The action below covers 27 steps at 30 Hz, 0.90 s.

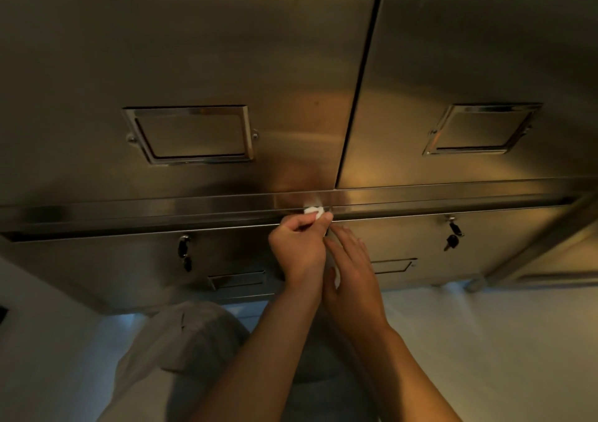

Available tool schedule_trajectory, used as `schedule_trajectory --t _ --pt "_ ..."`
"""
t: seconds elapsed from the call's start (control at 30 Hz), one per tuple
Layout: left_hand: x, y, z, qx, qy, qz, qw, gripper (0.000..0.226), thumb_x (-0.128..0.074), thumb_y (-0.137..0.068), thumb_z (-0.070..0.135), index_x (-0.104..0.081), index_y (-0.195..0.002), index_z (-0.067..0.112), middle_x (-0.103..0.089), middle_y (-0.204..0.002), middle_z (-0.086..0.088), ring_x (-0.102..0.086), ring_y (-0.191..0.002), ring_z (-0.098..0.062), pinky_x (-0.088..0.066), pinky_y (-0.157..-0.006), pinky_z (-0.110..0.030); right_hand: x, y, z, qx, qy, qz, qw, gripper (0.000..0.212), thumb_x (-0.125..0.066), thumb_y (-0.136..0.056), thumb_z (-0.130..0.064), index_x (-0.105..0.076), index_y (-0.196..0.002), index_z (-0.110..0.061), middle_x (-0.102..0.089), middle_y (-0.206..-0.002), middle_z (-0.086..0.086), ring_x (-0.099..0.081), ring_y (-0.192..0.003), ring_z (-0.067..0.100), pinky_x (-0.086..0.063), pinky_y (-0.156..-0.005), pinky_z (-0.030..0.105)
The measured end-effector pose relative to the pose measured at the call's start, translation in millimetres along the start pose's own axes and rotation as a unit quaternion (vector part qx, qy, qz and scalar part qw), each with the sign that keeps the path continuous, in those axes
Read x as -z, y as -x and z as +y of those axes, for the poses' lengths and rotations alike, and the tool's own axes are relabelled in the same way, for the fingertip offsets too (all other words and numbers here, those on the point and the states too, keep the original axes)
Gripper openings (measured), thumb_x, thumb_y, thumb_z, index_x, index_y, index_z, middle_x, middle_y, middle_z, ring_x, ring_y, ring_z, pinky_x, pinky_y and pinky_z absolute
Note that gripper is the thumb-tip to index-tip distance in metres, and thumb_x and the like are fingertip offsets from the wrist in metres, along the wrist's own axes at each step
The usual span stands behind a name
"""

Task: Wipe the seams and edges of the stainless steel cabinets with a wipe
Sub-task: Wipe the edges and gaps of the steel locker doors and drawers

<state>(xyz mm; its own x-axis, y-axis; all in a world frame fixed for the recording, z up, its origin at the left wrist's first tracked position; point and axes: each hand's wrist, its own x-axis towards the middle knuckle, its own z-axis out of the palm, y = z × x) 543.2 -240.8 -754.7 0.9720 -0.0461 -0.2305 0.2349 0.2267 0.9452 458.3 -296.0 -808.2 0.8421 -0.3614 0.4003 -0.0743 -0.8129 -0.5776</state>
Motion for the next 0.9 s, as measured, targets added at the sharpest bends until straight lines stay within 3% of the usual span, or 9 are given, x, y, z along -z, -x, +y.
schedule_trajectory --t 0.3,0.57,0.73,0.9 --pt "13 -3 14 0.045 0.018 -0.003 0.999 0.023 -0.088 -0.078 0.003 -0.073 -0.075 0.021 -0.075 -0.074 0.003 -0.069 -0.067 -0.003 -0.054 -0.063 -0.013 3 -3 -18 -0.011 -0.007 0.005 1.000 0.066 -0.060 -0.093 -0.004 -0.044 -0.155 -0.022 -0.039 -0.162 -0.005 -0.023 -0.155 0.010 -0.031 -0.124 0.049" --pt "55 -19 27 0.041 0.037 0.044 0.998 0.021 -0.090 -0.076 0.007 -0.074 -0.075 0.020 -0.075 -0.071 0.003 -0.070 -0.072 -0.013 -0.060 -0.073 -0.030 -10 -7 -38 0.009 0.009 -0.020 1.000 0.060 -0.064 -0.090 -0.002 -0.054 -0.147 -0.015 -0.040 -0.161 0.000 -0.024 -0.155 0.013 -0.031 -0.124 0.051" --pt "89 -32 37 0.013 0.038 0.074 0.996 0.019 -0.089 -0.077 0.009 -0.074 -0.078 0.020 -0.074 -0.073 0.005 -0.070 -0.071 -0.009 -0.061 -0.073 -0.030 -25 -15 -62 0.042 0.037 -0.072 0.996 0.070 -0.065 -0.087 -0.001 -0.047 -0.153 -0.016 -0.034 -0.165 -0.001 -0.014 -0.157 0.011 -0.018 -0.129 0.046" --pt "125 -46 46 -0.027 0.046 0.099 0.994 0.022 -0.087 -0.078 0.005 -0.074 -0.076 0.022 -0.074 -0.067 0.009 -0.069 -0.065 0.001 -0.054 -0.062 -0.015 -48 -28 -81 0.089 0.064 -0.114 0.987 0.077 -0.067 -0.085 -0.002 -0.042 -0.156 -0.015 -0.030 -0.167 0.001 -0.015 -0.158 0.014 -0.003 -0.129 0.034"
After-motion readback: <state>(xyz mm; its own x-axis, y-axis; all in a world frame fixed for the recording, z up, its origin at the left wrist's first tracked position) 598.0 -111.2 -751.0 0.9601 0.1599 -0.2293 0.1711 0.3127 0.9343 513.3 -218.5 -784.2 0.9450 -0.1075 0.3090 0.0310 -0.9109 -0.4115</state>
